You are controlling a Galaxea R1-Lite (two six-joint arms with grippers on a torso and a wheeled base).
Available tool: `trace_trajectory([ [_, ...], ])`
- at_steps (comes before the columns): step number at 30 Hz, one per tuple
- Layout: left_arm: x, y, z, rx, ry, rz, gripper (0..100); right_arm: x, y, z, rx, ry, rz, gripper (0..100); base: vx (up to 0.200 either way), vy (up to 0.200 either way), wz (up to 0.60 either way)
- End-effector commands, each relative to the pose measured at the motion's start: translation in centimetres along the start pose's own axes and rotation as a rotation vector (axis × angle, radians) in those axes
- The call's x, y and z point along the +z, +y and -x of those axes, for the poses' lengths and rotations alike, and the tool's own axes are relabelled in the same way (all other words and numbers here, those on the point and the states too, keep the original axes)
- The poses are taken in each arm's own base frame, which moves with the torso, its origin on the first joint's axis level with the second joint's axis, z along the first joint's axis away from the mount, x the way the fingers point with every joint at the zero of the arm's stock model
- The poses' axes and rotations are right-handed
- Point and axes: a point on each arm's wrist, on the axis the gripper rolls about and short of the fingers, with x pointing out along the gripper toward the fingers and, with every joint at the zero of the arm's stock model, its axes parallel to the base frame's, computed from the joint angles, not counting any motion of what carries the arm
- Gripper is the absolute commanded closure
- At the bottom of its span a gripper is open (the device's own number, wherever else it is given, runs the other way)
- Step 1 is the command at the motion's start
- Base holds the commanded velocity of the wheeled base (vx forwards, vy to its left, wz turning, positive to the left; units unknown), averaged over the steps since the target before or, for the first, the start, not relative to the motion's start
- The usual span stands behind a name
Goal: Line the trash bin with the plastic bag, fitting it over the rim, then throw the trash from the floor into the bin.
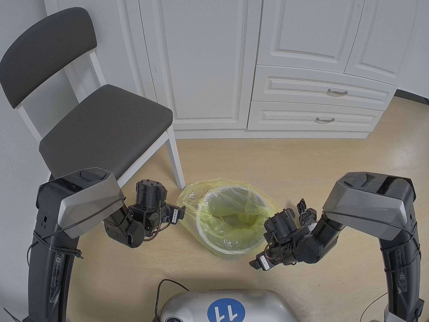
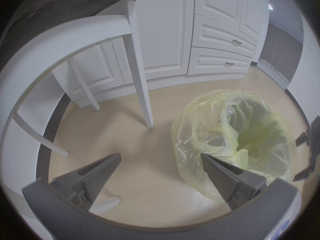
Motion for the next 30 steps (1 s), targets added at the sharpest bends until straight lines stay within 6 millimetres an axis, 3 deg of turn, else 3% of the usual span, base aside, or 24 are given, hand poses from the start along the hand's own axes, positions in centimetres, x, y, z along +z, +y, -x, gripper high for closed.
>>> trace_trajectory([
  [1, -0.6, 0.7, -1.2, 0.02, 0.003, 0.016, 0, -0.4, 1.6, -0.3, 0.023, 0.01, 0.014, 0, 0.0, 0.0, 0.0],
  [7, -0.3, 0.8, -1.0, 0.022, -0.003, 0.034, 0, -0.4, 1.4, 0.4, 0.019, 0.01, 0.01, 0, 0.0, 0.0, 0.0],
  [11, -0.1, 1.1, -0.6, 0.017, -0.009, 0.038, 0, -0.1, -0.1, 2.3, 0.01, 0.007, 0.011, 0, 0.0, 0.0, 0.0],
  [13, 0.2, 1.3, 0.2, -0.013, -0.016, 0.037, 0, -0.7, -1.8, 4.1, 0.022, 0.018, 0.088, 0, 0.0, 0.0, 0.0],
  [18, 1.2, 2.0, 3.1, -0.16, -0.045, 0.046, 0, -0.7, -3.0, 6.4, 0.075, -0.025, 0.165, 0, 0.0, 0.0, 0.0],
  [23, 2.0, 1.6, 4.2, -0.213, -0.097, 0.044, 0, 0.4, -3.1, 6.5, 0.071, -0.07, 0.117, 0, 0.0, 0.0, 0.0],
  [30, 0.5, -0.2, 2.9, -0.242, -0.079, 0.056, 0, 1.1, -2.8, 4.9, 0.064, -0.072, 0.027, 0, 0.0, 0.0, 0.0],
])
